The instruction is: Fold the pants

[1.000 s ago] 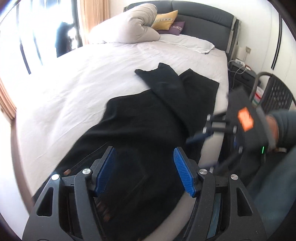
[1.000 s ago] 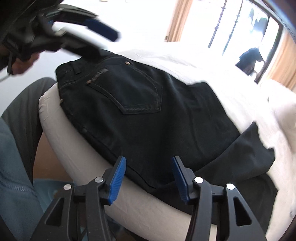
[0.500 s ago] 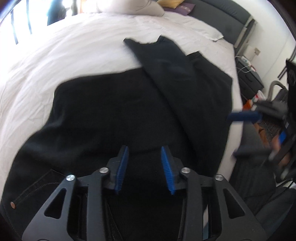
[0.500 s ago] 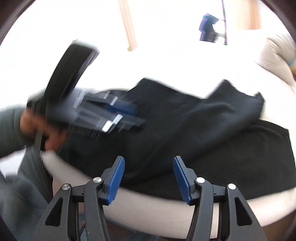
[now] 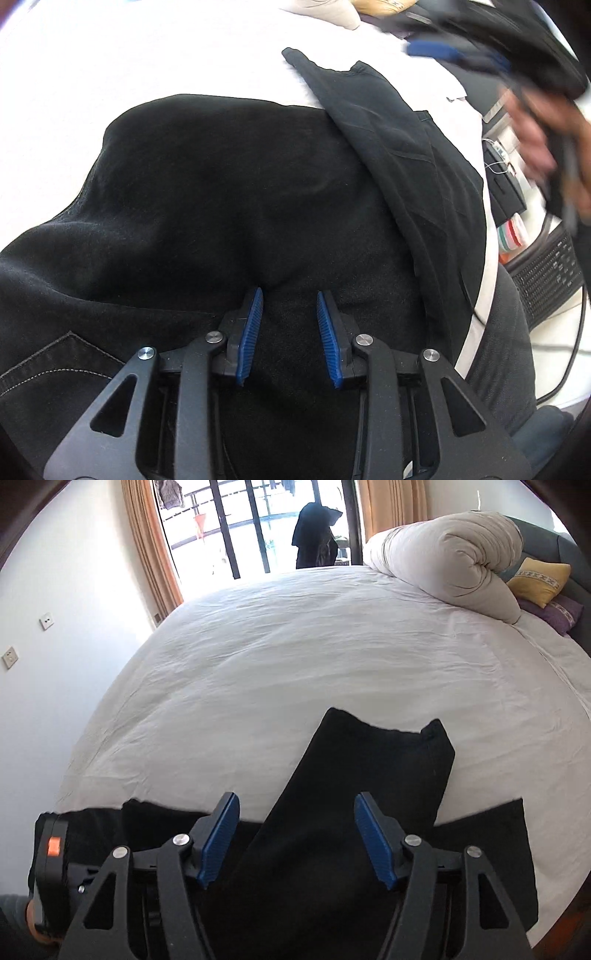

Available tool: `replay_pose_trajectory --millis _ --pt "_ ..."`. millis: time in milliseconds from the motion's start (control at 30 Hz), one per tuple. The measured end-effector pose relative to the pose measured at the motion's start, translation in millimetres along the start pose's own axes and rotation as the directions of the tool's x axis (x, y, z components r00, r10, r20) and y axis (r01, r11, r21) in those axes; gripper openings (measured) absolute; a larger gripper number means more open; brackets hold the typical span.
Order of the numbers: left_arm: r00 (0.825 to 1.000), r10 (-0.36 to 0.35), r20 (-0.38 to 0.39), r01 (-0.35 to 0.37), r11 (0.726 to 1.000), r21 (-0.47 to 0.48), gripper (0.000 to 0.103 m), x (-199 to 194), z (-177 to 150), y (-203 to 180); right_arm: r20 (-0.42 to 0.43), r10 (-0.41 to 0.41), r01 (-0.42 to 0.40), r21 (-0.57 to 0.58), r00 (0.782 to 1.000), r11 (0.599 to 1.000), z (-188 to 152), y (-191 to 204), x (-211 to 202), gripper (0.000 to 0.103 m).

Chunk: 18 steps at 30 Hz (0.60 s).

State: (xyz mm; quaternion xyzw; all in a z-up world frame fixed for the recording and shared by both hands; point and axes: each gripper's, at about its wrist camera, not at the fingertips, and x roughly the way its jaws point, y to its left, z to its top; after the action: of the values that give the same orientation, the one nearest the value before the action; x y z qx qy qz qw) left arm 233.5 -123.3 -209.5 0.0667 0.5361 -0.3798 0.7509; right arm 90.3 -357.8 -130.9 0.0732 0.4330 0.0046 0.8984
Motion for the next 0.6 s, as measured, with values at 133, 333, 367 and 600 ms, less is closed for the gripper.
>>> replay_pose_trajectory --millis 133,333,367,600 --pt "1.000 0.007 -0.001 -0.007 1.000 -0.009 0.029 -0.2 -0.4 0.2 -0.108 -0.050 0.056 0.053 0.993 0.997 40.2 -13.9 65.2 0.068" --pt "1.000 0.010 0.005 -0.010 0.999 -0.034 0.029 -3.5 -1.0 2.8 -0.221 -0.145 0.168 0.087 0.964 0.982 61.3 -24.4 133.6 0.068" --pt "1.000 0.010 0.007 -0.009 0.999 -0.031 0.029 -7.0 -5.5 7.0 -0.234 -0.166 0.189 0.081 0.958 0.979 60.3 -23.2 138.4 0.068" --pt "1.000 0.024 0.007 -0.024 0.999 -0.024 0.029 -7.2 -4.6 5.0 -0.297 -0.183 0.227 0.119 0.937 0.967 58.5 -37.4 170.2 0.064"
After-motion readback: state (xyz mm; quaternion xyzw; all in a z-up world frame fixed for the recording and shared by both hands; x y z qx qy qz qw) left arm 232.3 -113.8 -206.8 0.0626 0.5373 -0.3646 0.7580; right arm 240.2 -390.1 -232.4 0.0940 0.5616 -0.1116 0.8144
